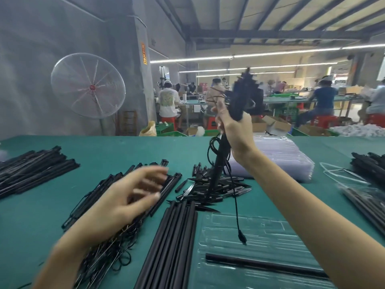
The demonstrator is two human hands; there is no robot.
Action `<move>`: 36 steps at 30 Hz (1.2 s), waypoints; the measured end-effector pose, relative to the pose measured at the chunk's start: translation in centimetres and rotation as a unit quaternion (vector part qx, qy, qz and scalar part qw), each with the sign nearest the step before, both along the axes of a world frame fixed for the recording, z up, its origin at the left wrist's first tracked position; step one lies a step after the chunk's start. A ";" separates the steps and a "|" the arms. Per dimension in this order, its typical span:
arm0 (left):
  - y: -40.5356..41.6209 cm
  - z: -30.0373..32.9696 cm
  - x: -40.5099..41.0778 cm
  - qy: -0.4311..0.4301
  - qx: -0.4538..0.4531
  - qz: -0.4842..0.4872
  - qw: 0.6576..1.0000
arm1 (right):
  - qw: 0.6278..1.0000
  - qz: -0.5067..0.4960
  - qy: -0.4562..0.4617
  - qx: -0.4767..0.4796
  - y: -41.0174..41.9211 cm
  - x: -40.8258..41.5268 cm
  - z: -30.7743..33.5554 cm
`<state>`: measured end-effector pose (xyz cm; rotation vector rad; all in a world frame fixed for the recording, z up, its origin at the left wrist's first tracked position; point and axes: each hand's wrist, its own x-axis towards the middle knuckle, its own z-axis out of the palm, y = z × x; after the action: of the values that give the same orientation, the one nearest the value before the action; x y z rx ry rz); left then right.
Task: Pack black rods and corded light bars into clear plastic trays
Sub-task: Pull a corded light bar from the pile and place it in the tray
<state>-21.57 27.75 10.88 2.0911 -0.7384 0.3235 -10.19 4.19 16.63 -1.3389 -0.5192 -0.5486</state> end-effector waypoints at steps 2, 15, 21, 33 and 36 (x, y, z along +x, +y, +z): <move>-3.4 1.4 1.5 0.002 -0.072 -0.001 0.997 | 0.990 0.011 -0.051 -0.132 -0.5 -1.5 0.6; -10.9 -4.9 4.3 0.227 -0.042 -0.040 0.972 | 0.679 -0.210 -0.112 -0.694 -9.2 -7.4 -1.0; -10.3 -6.1 4.2 0.065 -0.010 0.069 0.995 | 0.717 -0.182 -0.067 -0.670 -11.2 -8.1 -4.5; -13.7 -2.6 4.0 0.133 -0.114 -0.157 0.972 | 0.754 -0.203 -0.128 -0.612 -9.7 -7.5 -5.4; -14.1 -2.8 3.6 0.118 -0.125 -0.128 0.977 | 0.799 -0.187 -0.100 -0.563 -9.5 -7.6 -5.3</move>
<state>-17.98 13.65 8.05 1.7365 -0.7706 0.0217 -17.81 -5.27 11.33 -2.5872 -0.8156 -0.7455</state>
